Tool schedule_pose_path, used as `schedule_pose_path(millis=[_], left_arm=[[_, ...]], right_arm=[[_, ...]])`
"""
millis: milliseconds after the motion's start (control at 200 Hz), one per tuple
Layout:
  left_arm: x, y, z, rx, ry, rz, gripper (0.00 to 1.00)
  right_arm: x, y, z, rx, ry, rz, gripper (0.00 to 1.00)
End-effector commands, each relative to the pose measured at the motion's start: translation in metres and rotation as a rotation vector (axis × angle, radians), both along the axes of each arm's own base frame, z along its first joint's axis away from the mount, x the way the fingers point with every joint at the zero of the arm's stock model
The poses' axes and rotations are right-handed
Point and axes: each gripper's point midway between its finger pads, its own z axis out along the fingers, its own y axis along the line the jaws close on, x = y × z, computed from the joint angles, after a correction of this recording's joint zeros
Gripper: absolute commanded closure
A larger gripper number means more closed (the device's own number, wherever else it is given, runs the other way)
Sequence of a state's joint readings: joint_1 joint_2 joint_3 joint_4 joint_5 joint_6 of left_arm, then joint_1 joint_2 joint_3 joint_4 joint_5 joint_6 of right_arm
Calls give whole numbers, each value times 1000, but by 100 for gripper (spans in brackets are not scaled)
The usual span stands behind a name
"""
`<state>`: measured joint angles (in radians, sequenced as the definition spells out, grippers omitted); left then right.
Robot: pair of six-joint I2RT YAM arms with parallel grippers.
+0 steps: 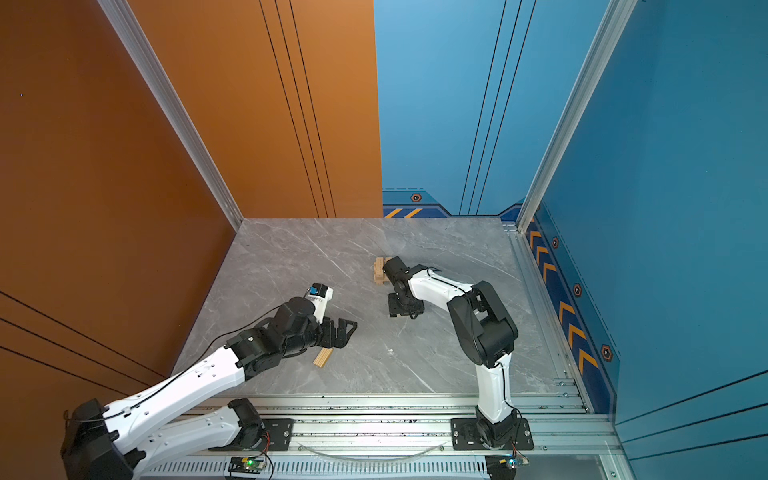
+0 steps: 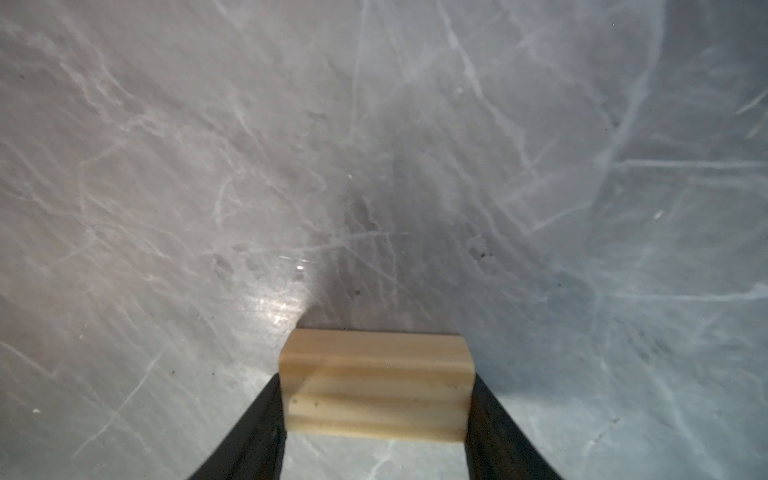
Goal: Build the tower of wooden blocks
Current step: 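Lift the grooved pine block with the right gripper and carry it over the structure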
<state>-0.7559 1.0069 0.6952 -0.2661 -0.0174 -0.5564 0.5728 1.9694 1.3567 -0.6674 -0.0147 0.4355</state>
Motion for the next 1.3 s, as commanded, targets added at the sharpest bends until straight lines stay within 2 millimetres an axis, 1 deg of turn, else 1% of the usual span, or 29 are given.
schedule_pose_path(millis=[0,165,375,571,711,731,746,866,896,906,916,1136,1296], left_arm=[[-2,3,0,11,5,-13,2],[-1,7,3,9,-2,-4,2],[-1,11,7,3,-13,1,2],[-1,16,14,-4,-29,10,2],[1,20,17,-8,-38,21,2],[1,20,18,-9,-39,21,2],[2,21,18,-8,-40,25,2],[4,24,19,-6,-38,31,2],[5,25,20,-5,-39,35,2],[5,25,20,-5,-38,35,2],[5,25,20,-5,-39,35,2],[13,29,18,-8,-29,52,2],[17,28,15,-5,-18,55,2]], right_arm=[[1,-7,8,-41,-5,-18,49],[3,-3,34,-33,-45,-4,49],[15,6,70,-18,-105,9,49],[34,16,101,-8,-165,15,49],[51,24,112,-13,-189,21,50],[52,24,110,-22,-184,24,50],[57,27,117,-11,-202,24,49],[72,34,123,-16,-215,30,50],[75,36,129,-8,-227,34,49],[77,37,121,-18,-213,34,49],[78,38,119,-20,-210,35,49],[104,47,113,-15,-216,41,50],[118,49,107,-9,-206,39,50]])
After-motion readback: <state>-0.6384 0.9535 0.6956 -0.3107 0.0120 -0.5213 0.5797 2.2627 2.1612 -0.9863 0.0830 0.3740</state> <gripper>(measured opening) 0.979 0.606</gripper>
